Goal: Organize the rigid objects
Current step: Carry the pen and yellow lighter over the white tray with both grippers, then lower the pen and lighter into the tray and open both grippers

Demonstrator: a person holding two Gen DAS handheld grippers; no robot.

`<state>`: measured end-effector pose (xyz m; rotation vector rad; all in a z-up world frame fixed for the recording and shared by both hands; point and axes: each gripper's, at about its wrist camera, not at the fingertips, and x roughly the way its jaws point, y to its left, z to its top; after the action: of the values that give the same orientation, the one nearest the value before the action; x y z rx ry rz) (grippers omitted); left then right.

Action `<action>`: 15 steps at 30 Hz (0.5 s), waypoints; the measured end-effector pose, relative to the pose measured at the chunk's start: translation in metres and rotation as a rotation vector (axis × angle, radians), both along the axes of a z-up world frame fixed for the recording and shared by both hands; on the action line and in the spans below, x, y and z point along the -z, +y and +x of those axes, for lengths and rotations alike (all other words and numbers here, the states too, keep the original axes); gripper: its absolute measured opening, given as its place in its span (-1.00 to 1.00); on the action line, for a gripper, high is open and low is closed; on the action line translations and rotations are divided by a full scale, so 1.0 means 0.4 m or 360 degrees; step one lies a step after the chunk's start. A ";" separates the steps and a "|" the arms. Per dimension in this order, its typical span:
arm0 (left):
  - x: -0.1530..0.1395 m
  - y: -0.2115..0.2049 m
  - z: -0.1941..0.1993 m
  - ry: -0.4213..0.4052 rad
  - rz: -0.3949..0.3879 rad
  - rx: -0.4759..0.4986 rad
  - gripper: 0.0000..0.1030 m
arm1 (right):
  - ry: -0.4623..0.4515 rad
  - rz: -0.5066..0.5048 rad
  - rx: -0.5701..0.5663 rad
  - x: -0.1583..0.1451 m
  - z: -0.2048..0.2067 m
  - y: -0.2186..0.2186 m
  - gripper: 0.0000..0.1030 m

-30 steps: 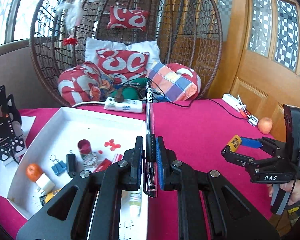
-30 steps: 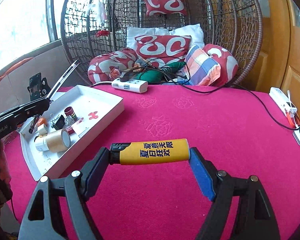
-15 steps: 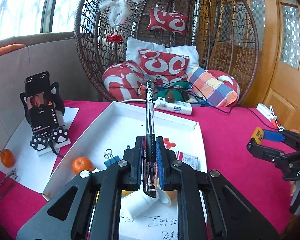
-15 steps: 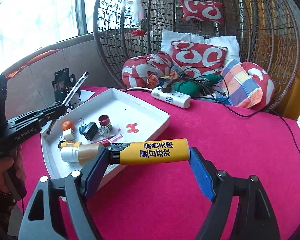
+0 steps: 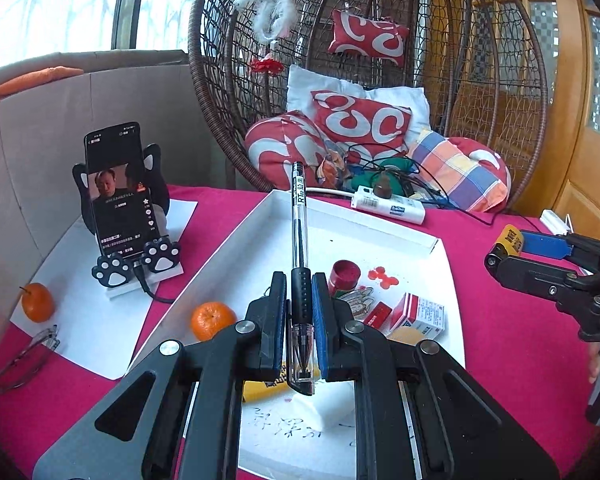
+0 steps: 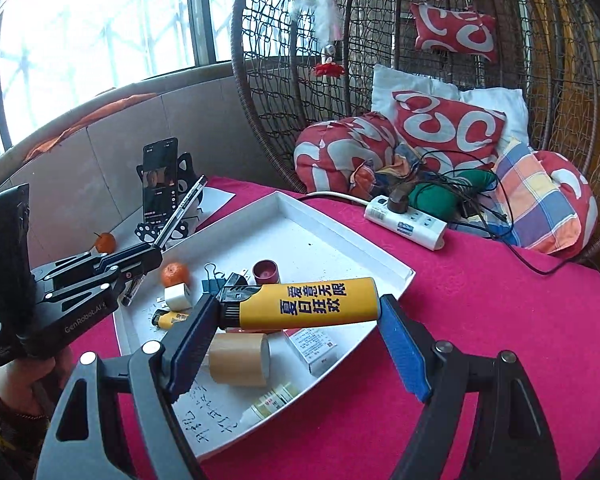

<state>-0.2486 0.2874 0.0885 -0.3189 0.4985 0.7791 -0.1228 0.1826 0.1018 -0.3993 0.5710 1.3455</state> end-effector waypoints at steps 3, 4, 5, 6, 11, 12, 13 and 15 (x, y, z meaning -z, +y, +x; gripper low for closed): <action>0.010 0.014 0.001 0.0023 -0.0017 -0.0014 -0.77 | 0.0043 -0.0019 -0.0020 0.012 0.000 0.037 0.57; 0.015 0.019 0.003 0.0032 -0.0022 -0.0019 -0.77 | 0.0055 -0.0022 -0.0023 0.018 0.000 0.048 0.57; 0.021 0.024 0.006 0.0044 -0.0029 -0.0023 -0.77 | 0.0066 -0.0028 -0.0028 0.024 -0.001 0.061 0.57; 0.026 0.028 0.009 0.0055 -0.0035 -0.0027 -0.77 | 0.0075 -0.0037 -0.0031 0.031 -0.002 0.075 0.57; 0.065 0.059 0.034 0.0132 -0.0115 -0.0040 -0.77 | 0.0127 -0.0075 -0.0025 0.072 -0.003 0.137 0.57; 0.072 0.062 0.036 0.0144 -0.0128 -0.0049 -0.77 | 0.0134 -0.0085 -0.0019 0.081 -0.003 0.146 0.58; 0.078 0.065 0.037 0.0152 -0.0138 -0.0057 -0.77 | 0.0143 -0.0092 -0.0011 0.090 -0.003 0.153 0.58; 0.086 0.066 0.035 0.0162 -0.0148 -0.0061 -0.52 | 0.0164 -0.0097 0.0001 0.106 -0.004 0.162 0.58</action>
<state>-0.2344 0.3137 0.0539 -0.3771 0.6268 0.8136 -0.1244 0.2473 0.0593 -0.3808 0.6991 1.3564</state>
